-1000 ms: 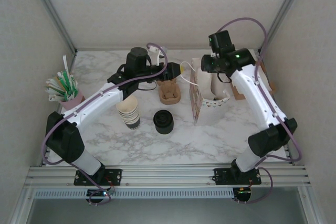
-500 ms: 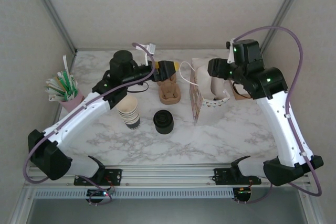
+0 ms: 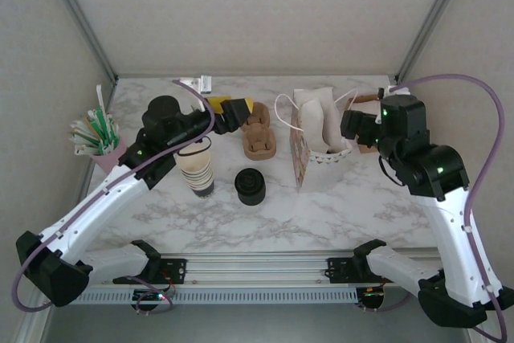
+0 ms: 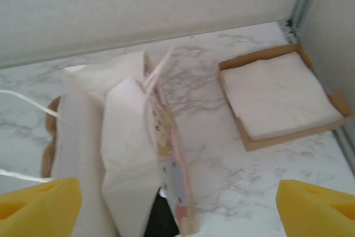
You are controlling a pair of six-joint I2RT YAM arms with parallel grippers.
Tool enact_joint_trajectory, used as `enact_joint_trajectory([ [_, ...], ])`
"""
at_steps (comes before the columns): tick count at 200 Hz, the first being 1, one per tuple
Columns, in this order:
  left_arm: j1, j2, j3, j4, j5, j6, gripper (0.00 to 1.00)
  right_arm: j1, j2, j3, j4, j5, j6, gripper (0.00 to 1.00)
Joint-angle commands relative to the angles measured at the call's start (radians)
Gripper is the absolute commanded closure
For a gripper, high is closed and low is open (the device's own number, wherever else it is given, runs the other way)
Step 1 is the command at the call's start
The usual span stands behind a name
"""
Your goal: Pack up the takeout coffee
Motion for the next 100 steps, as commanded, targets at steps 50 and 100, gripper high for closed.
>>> enact_joint_trajectory([
  [50, 0.007, 0.088, 0.048, -0.076, -0.049, 0.003, 0.00, -0.247, 0.013, -0.070, -0.053, -0.104, 0.057, 0.08],
  [100, 0.057, 0.131, 0.059, -0.093, -0.005, -0.043, 0.00, -0.490, 0.021, -0.157, -0.020, -0.314, 0.082, 0.12],
])
